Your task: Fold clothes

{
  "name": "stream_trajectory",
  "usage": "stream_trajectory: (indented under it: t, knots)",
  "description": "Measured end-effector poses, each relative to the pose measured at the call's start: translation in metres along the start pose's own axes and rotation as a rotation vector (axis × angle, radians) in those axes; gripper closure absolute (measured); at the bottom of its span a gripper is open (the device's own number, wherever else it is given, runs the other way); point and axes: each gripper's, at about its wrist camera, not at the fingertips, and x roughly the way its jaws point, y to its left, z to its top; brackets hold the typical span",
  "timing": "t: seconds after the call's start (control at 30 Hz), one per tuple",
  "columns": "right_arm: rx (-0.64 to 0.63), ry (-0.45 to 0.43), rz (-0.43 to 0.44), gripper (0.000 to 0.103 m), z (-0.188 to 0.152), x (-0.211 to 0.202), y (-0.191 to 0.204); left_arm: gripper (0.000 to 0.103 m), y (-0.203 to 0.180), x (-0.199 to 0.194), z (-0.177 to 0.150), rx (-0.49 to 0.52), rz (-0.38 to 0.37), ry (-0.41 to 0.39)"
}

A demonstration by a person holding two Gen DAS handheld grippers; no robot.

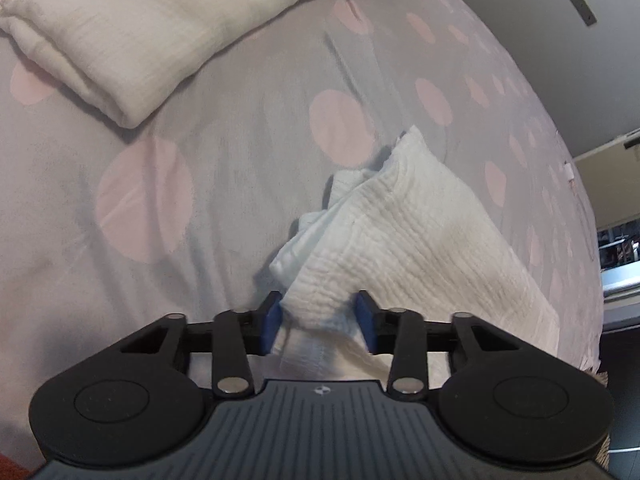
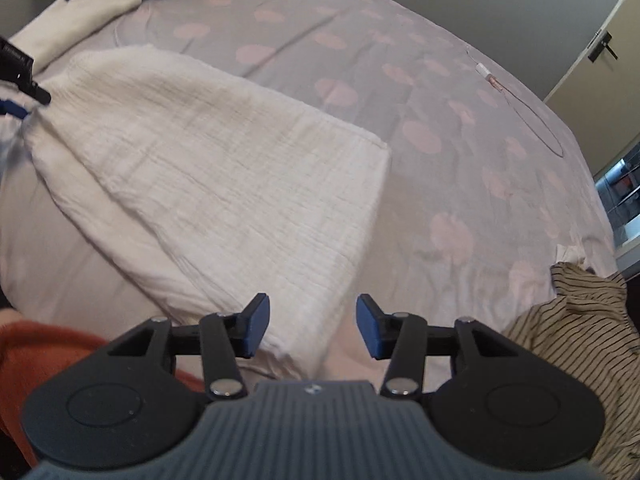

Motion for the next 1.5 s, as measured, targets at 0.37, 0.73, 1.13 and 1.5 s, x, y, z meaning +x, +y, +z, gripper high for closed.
stream_trajectory:
  t: [0.37, 0.73, 1.13, 1.5]
  knots:
    - [-0.11, 0.07, 0.008, 0.052, 0.006, 0.01, 0.023, 0.066, -0.009, 0.002, 0.0, 0.05, -0.053, -0.012]
    - [-0.207, 0.242, 0.065, 0.056, 0.014, 0.062, 0.037, 0.086, -0.02, -0.001, -0.004, 0.128, -0.083, -0.044]
    - [-0.016, 0.193, 0.067, 0.095, 0.016, 0.03, -0.016, 0.094, -0.023, -0.058, -0.018, 0.124, -0.164, -0.089]
    - [-0.042, 0.269, 0.093, 0.095, 0.006, 0.051, 0.0, 0.089, -0.022, -0.02, -0.031, 0.217, 0.128, 0.073]
